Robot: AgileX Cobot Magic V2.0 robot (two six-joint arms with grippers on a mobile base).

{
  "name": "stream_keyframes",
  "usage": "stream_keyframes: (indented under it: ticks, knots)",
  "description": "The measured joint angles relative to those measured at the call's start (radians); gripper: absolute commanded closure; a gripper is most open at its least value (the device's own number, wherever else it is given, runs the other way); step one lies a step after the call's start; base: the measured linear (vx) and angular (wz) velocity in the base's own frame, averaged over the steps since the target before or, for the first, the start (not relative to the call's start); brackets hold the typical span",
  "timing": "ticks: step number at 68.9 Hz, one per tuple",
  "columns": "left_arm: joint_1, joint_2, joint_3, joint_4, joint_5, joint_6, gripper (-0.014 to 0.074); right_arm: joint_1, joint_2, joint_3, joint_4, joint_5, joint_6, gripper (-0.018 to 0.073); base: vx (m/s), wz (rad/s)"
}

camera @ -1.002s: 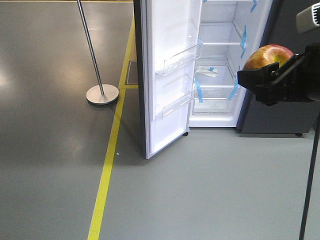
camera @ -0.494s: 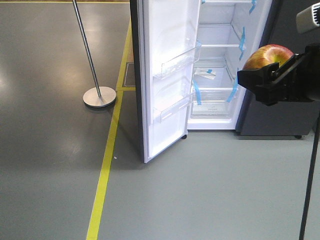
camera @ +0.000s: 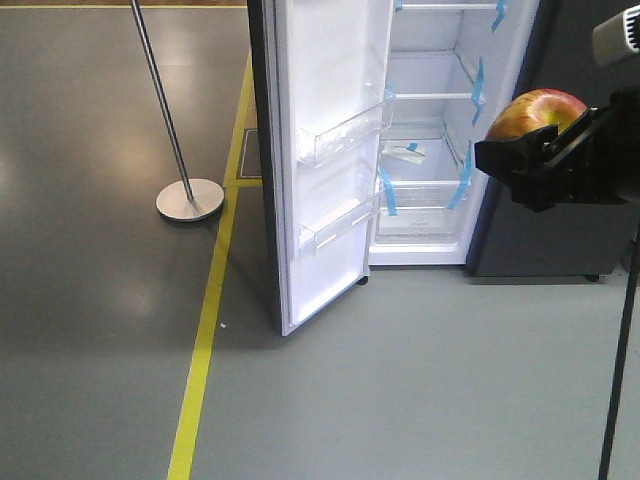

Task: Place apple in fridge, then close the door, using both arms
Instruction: 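Approach the refrigerator shelves carrying the apple in the right gripper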

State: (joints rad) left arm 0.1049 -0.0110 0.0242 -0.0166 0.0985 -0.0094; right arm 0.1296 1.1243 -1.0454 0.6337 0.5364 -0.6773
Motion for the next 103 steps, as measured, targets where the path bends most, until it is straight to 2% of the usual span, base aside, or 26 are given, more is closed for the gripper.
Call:
stream_keyframes:
  ticks: [103]
  knots:
    - [0.0,0.0,0.0,0.0,0.0,0.0,0.0605,0.0,0.0,0.0,0.0,0.0,0.0,0.0503,0.07,0.0]
